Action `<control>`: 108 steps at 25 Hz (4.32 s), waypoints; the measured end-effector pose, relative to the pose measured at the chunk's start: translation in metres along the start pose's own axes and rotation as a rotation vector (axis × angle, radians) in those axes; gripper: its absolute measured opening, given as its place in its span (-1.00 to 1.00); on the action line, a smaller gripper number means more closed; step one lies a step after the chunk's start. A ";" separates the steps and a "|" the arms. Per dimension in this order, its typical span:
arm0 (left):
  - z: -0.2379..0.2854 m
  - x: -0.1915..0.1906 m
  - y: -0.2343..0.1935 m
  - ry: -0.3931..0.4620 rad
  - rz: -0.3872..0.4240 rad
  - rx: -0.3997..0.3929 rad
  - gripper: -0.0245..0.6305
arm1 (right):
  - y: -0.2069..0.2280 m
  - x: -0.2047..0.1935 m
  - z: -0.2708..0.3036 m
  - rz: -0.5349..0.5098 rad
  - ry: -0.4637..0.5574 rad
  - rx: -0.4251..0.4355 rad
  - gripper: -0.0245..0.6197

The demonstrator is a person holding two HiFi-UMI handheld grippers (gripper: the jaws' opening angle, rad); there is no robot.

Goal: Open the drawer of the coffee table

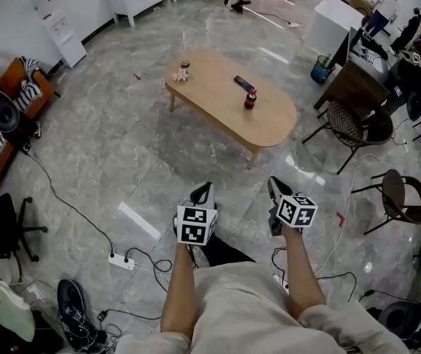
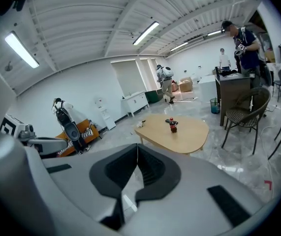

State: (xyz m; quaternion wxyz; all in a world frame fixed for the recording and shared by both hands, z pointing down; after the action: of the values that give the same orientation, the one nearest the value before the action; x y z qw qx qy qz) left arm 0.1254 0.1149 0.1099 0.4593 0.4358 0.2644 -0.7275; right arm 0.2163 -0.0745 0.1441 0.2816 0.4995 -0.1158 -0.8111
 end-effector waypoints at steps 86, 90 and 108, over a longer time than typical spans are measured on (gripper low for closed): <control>0.522 -0.139 -0.242 0.077 0.393 -0.466 -0.89 | 0.183 -0.107 0.356 0.322 0.514 -0.566 -0.88; 0.565 -0.197 -0.260 0.100 0.359 -0.426 -0.89 | 0.234 -0.150 0.381 0.238 0.494 -0.587 -0.88; 0.675 -0.284 -0.280 0.332 0.365 -0.308 -0.89 | 0.369 -0.221 0.411 -0.003 0.718 -0.636 -0.87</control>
State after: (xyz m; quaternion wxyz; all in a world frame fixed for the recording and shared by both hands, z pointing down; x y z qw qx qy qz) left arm -0.3336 -0.1680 0.6785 0.5937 0.5145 0.3605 -0.5029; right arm 0.0580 -0.2873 0.6768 0.4416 0.6371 0.2435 -0.5829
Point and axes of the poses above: the fingertips, and each gripper's own axes: z forward along the fingers, y to its right, x out of its top, the point moved 1 cm from there along -z, backward along the fingers, and after that the axes turned 9 degrees about z, right-handed, at the moved point
